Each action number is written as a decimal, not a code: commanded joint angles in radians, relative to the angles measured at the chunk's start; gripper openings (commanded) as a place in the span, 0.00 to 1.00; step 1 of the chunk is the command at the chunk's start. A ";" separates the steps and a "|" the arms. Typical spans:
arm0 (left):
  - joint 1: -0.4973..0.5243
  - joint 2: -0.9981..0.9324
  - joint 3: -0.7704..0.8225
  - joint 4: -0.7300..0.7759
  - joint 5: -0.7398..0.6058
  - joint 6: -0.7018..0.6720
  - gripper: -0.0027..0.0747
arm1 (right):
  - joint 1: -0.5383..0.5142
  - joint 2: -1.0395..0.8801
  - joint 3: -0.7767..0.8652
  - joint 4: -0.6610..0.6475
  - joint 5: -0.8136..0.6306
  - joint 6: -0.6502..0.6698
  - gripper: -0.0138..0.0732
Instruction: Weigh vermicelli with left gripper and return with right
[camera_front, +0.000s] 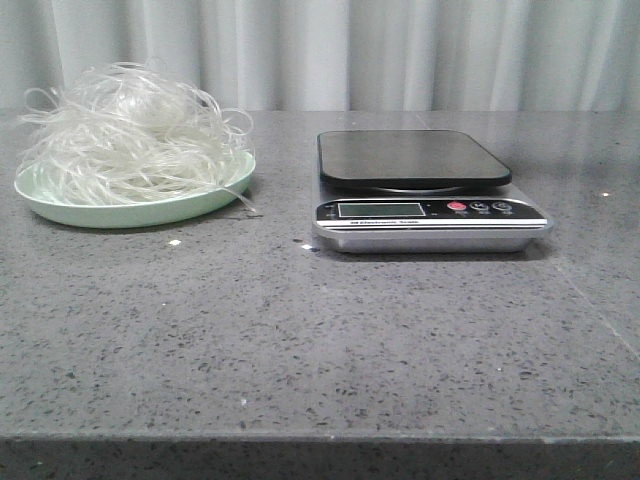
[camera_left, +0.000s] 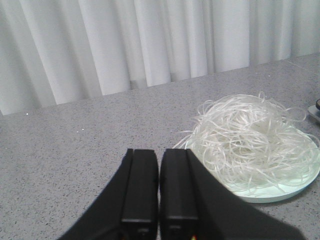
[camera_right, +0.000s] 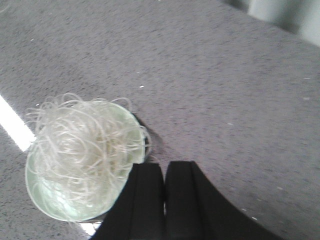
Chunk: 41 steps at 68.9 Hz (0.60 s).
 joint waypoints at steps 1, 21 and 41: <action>0.001 0.007 -0.027 -0.009 -0.080 -0.010 0.21 | -0.028 -0.089 -0.006 -0.020 -0.038 0.014 0.33; 0.001 0.007 -0.027 -0.009 -0.080 -0.010 0.21 | -0.034 -0.275 0.375 -0.160 -0.295 0.058 0.33; 0.001 0.007 -0.027 -0.009 -0.080 -0.010 0.21 | -0.035 -0.505 0.835 -0.198 -0.605 0.058 0.33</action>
